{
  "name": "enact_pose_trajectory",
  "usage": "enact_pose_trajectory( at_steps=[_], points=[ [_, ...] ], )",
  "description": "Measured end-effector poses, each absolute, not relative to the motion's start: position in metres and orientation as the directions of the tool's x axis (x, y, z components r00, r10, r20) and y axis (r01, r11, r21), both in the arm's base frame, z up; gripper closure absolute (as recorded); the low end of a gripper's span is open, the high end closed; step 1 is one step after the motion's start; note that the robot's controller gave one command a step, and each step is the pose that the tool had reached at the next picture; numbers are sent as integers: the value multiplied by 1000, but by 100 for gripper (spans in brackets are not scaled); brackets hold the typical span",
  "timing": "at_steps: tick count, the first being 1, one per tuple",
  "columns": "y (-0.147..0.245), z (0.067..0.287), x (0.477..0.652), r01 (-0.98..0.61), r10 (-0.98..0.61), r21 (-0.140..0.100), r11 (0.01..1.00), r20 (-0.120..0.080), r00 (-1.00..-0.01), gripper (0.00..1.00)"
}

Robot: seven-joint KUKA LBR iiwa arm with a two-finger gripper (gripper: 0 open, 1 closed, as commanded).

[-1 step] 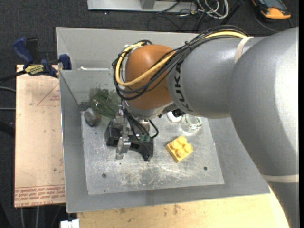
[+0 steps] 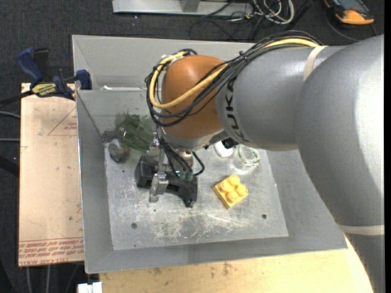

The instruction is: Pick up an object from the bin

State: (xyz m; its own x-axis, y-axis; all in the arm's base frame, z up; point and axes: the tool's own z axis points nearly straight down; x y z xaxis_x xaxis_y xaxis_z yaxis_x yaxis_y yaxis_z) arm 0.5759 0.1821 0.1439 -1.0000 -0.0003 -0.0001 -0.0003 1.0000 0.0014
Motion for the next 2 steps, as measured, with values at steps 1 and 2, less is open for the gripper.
enact_pose_trajectory(
  at_steps=[1,2],
  points=[
    [105,84,595,-10,-10,3,1000,-3,-1000,100],
    [105,84,595,-10,-10,3,1000,-3,-1000,100]
  ],
)
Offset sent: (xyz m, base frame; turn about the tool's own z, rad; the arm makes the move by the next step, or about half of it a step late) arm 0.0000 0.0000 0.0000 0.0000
